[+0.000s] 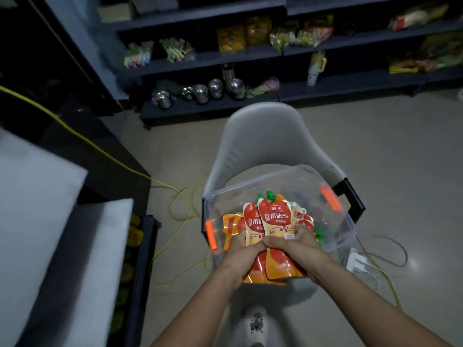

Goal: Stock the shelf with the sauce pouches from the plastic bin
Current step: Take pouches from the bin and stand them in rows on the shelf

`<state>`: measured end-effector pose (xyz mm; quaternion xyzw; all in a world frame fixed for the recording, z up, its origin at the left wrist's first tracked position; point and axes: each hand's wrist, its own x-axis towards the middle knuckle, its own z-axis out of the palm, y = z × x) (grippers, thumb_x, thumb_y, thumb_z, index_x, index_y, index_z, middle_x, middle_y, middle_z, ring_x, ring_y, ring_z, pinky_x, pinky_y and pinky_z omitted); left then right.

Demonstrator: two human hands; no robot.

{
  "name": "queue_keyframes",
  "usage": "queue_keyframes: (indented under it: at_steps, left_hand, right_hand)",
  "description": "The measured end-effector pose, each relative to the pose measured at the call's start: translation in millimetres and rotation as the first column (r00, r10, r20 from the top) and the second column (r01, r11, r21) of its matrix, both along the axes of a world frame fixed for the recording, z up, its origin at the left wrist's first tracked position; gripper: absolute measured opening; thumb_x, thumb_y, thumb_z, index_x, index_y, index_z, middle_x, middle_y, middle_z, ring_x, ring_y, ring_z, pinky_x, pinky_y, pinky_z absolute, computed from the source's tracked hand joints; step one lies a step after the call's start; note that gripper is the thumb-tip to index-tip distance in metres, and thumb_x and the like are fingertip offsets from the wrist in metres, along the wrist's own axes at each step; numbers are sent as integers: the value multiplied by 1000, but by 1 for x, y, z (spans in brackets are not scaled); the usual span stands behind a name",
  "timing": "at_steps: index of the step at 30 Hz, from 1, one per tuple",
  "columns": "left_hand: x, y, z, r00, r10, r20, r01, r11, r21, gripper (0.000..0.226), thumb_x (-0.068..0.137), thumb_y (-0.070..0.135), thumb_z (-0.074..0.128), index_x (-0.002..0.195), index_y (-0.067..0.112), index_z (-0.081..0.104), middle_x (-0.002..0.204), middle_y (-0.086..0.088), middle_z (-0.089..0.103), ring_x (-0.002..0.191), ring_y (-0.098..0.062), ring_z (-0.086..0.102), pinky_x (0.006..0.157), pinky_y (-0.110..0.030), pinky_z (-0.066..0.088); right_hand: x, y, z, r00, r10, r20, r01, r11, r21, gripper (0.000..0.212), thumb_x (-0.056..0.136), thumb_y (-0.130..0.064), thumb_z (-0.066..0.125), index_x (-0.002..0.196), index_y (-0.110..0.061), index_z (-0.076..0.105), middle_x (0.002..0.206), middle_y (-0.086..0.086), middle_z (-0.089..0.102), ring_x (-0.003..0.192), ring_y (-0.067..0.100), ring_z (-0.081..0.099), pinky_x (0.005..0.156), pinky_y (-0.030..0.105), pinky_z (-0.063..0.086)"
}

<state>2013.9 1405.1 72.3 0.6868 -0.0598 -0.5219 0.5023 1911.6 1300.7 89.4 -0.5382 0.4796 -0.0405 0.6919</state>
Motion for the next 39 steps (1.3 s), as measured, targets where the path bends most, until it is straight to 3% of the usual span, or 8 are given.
queue_keyframes:
  at_steps: [6, 10, 13, 16, 24, 31, 35, 39]
  left_hand:
    - [-33, 87, 77, 985, 166, 55, -158, 980, -122, 18, 95, 24, 62, 112, 19, 64, 99, -5, 77, 87, -23, 75, 71, -32, 61]
    - [-36, 168, 127, 960, 255, 120, -232, 957, -173, 25, 94, 27, 63, 117, 17, 62, 104, -9, 76, 94, -28, 74, 88, -47, 58]
    - [-34, 228, 157, 927, 332, 176, -298, 935, -191, 29, 93, 27, 64, 120, 18, 61, 105, -8, 76, 96, -28, 73, 92, -49, 56]
    - [-31, 282, 187, 867, 434, 246, -385, 896, -224, 30, 92, 29, 65, 120, 18, 62, 105, -6, 76, 95, -27, 73, 92, -51, 55]
    - [-15, 432, 255, 620, 683, 386, -591, 730, -343, 20, 94, 25, 62, 113, 20, 65, 101, -5, 77, 93, -25, 74, 90, -50, 57]
    - [-3, 584, 306, 304, 803, 513, -707, 551, -443, 15, 94, 13, 62, 107, 16, 67, 99, -4, 77, 92, -23, 74, 87, -42, 58]
    - [14, 673, 326, 118, 836, 536, -750, 428, -504, 21, 93, 14, 65, 113, 11, 64, 104, -10, 75, 95, -26, 73, 86, -43, 59]
    - [37, 732, 333, 9, 870, 492, -762, 325, -561, 21, 91, 19, 67, 112, 18, 62, 107, -2, 74, 96, -17, 71, 81, -32, 58]
  right_hand:
    - [-20, 62, 73, 983, 143, 119, -135, 988, -69, 40, 71, -20, 83, 103, -19, 59, 90, 1, 74, 76, 18, 73, 60, 27, 55]
    - [-12, 116, 117, 928, 337, 158, -323, 940, -112, 43, 69, -23, 84, 107, -14, 64, 92, 3, 77, 80, 22, 74, 76, 40, 60]
    - [3, 162, 151, 866, 451, 215, -434, 892, -125, 36, 72, -23, 82, 104, -17, 65, 87, 1, 77, 75, 18, 74, 63, 30, 58]
    - [23, 210, 182, 793, 560, 241, -535, 829, -165, 33, 76, -25, 79, 104, -18, 64, 88, 2, 77, 77, 21, 75, 68, 35, 59]
    - [86, 353, 246, 565, 762, 316, -708, 645, -287, 30, 76, -25, 78, 103, -19, 66, 92, 6, 77, 83, 27, 74, 83, 49, 57]
    - [150, 513, 300, 305, 870, 386, -787, 459, -412, 26, 79, -13, 73, 103, -15, 66, 91, 7, 76, 84, 28, 73, 81, 45, 58]
    - [183, 597, 315, 227, 865, 449, -786, 434, -440, 26, 78, -15, 74, 101, -18, 64, 93, 5, 75, 85, 25, 72, 76, 40, 58]
    - [213, 661, 319, 199, 833, 516, -762, 462, -453, 30, 77, -11, 76, 103, -19, 64, 96, 4, 74, 89, 22, 70, 75, 36, 54]
